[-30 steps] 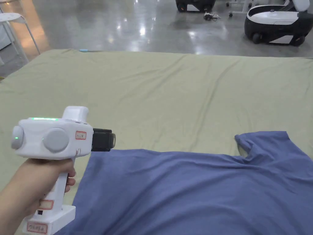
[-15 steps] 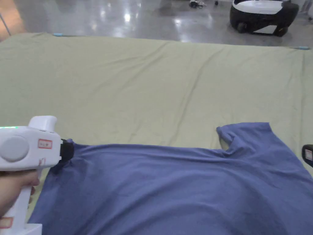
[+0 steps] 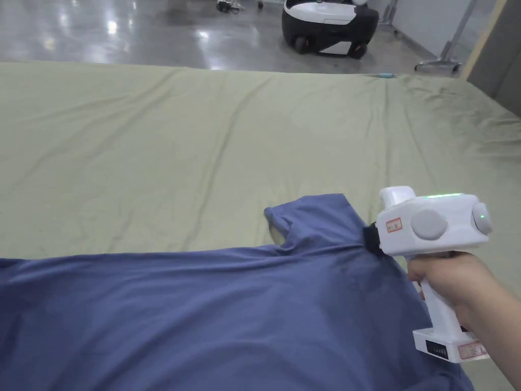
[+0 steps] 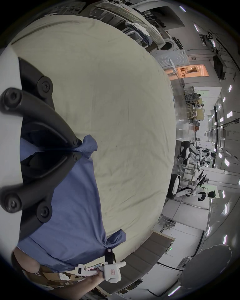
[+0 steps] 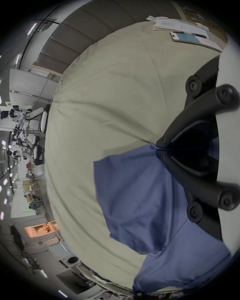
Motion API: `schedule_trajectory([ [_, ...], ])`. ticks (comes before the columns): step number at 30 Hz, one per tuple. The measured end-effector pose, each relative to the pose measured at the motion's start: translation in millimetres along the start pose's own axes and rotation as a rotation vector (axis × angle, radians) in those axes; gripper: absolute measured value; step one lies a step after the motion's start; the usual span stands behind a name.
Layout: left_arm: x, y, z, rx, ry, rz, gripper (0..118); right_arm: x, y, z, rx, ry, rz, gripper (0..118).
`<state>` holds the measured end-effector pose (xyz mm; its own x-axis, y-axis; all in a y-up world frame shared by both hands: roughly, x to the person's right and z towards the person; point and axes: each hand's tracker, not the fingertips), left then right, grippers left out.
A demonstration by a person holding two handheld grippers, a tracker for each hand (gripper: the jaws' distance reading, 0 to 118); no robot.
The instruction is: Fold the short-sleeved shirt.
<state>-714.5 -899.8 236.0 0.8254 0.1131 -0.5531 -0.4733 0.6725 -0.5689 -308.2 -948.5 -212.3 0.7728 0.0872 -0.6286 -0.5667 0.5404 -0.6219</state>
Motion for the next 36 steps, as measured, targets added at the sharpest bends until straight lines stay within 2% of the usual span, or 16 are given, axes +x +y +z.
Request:
schedule_trajectory([
  [3,-7,-2,9,0.001,-0.01,0.022,1,1,-5,21,0.054,0.056,0.045,1],
  [5,-9,-3,19,0.008,-0.007,0.022,1,1,-8,48,0.104,0.051,0.002,1],
  [7,-11,-3,37,0.025,-0.014,0.032,1,6,-12,79,0.176,0.089,-0.017,1],
  [10,-13,-7,69,0.064,-0.04,0.048,1,9,-28,136,0.253,0.113,-0.002,1],
  [16,-18,-44,141,0.122,-0.077,0.042,1,18,-93,242,0.342,0.143,0.005,1],
  [20,-24,-95,176,0.118,-0.09,0.048,1,17,-154,288,0.357,0.139,0.061,1],
  [22,-26,-123,185,0.091,-0.101,0.062,1,15,-186,295,0.336,0.127,0.095,1],
  [25,-27,-166,183,0.032,-0.091,0.056,1,13,-234,278,0.253,0.124,0.087,1],
  [26,-51,-181,161,0.011,-0.086,0.057,1,12,-249,268,0.208,0.115,0.091,1],
  [29,-58,-213,143,-0.045,-0.081,0.092,1,9,-288,234,0.123,0.031,0.128,1],
  [31,-57,-223,135,-0.062,-0.08,0.097,1,13,-305,217,0.081,0.025,0.103,1],
  [33,-65,-228,130,-0.073,-0.072,0.116,1,19,-314,212,0.114,0.031,0.072,1],
  [35,-61,-227,137,-0.059,-0.106,0.191,3,19,-312,216,0.155,0.035,0.026,2],
  [36,-60,-225,139,-0.059,-0.105,0.191,15,19,-310,217,0.149,0.039,0.018,14],
])
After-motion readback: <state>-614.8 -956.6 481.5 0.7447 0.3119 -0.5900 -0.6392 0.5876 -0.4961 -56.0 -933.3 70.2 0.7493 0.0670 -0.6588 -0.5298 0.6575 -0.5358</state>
